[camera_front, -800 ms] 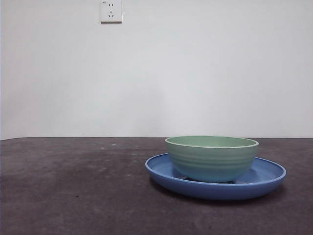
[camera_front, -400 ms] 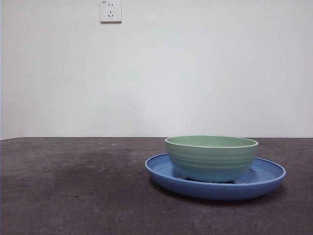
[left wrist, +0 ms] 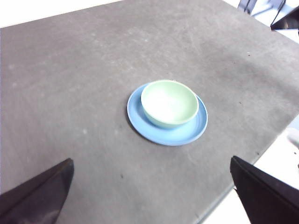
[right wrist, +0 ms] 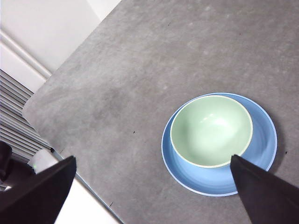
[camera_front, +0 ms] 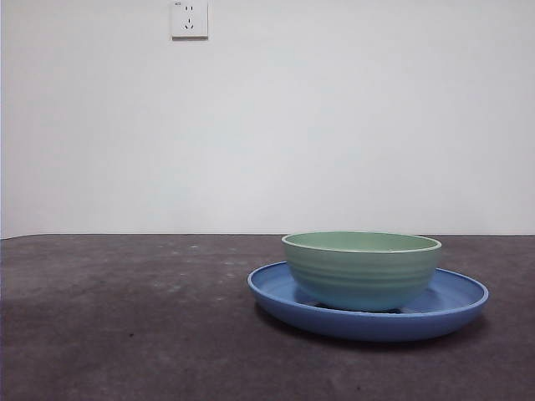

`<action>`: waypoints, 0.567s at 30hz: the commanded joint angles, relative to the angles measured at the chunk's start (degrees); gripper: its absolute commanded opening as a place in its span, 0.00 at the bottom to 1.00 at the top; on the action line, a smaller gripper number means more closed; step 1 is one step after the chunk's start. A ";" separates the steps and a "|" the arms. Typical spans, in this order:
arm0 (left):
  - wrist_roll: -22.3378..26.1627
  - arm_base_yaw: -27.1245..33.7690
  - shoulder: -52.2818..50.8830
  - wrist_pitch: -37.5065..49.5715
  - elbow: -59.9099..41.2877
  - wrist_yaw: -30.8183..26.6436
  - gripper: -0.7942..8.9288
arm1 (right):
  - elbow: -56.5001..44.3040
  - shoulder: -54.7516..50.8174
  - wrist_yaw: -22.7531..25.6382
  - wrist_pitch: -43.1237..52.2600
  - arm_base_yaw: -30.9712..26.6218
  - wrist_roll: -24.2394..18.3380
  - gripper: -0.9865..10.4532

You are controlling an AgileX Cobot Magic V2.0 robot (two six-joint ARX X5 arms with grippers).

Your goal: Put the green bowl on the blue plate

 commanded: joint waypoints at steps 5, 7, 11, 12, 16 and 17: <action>-2.12 -0.46 -6.45 0.68 -6.27 -0.15 0.66 | 1.07 0.28 -0.04 0.33 0.31 -1.01 0.59; -1.88 -0.48 -7.08 0.66 -6.67 0.00 0.66 | 1.07 0.28 -0.04 0.31 0.31 -0.96 0.59; -1.84 -0.48 -7.10 0.76 -6.67 0.37 0.66 | 1.07 0.31 -0.02 0.07 0.31 0.04 0.59; -1.70 -0.48 -7.10 0.81 -6.67 0.37 0.66 | 1.07 0.33 0.02 -0.11 0.31 0.70 0.59; -1.73 -0.48 -7.10 0.83 -6.67 0.39 0.66 | 1.07 1.25 0.83 -1.20 0.28 3.15 0.59; -1.73 -0.48 -7.10 0.83 -6.67 0.39 0.66 | 1.07 1.81 2.03 -1.92 0.28 3.93 0.59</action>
